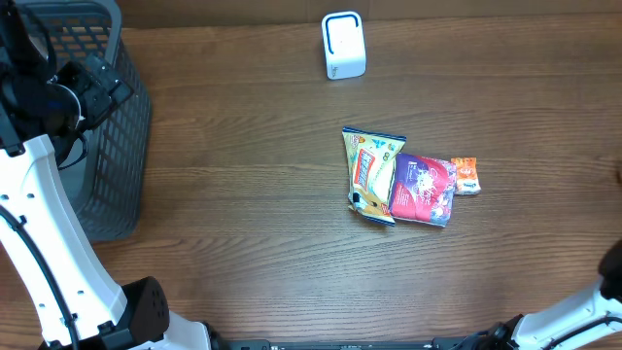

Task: Scan the item barcode

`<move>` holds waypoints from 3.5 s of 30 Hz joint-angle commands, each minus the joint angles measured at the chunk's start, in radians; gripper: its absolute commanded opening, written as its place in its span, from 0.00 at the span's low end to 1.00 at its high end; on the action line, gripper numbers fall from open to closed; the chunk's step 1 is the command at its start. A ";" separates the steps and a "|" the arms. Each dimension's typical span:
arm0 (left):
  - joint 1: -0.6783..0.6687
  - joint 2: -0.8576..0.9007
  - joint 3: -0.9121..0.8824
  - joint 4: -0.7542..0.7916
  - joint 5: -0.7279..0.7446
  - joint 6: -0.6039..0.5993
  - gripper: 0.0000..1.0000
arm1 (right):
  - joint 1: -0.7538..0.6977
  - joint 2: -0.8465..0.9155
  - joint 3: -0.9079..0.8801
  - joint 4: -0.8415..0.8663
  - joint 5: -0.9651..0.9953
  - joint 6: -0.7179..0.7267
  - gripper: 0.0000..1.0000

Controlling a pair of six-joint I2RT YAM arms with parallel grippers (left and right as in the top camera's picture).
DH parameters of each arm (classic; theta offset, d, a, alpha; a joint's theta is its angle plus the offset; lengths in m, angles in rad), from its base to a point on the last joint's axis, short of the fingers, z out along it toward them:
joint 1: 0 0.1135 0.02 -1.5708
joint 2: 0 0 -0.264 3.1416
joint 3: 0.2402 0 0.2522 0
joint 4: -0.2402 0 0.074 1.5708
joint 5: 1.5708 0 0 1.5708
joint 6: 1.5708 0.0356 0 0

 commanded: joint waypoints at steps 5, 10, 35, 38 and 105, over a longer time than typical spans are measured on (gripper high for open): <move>0.004 -0.005 0.001 0.001 0.003 0.019 1.00 | 0.338 0.003 -0.047 -0.125 -0.045 -0.334 0.72; 0.004 -0.005 0.001 0.001 0.003 0.019 1.00 | 0.599 0.005 -0.135 -0.083 0.043 -0.334 0.42; 0.004 -0.005 0.001 0.001 0.003 0.019 1.00 | 1.317 0.200 -0.512 0.405 0.294 0.171 0.04; 0.004 -0.005 0.001 0.001 0.003 0.019 1.00 | 1.362 0.196 -0.445 0.383 0.253 0.167 0.04; 0.004 -0.005 0.001 0.001 0.003 0.019 1.00 | 0.739 0.172 -0.328 -0.270 0.181 -0.379 0.64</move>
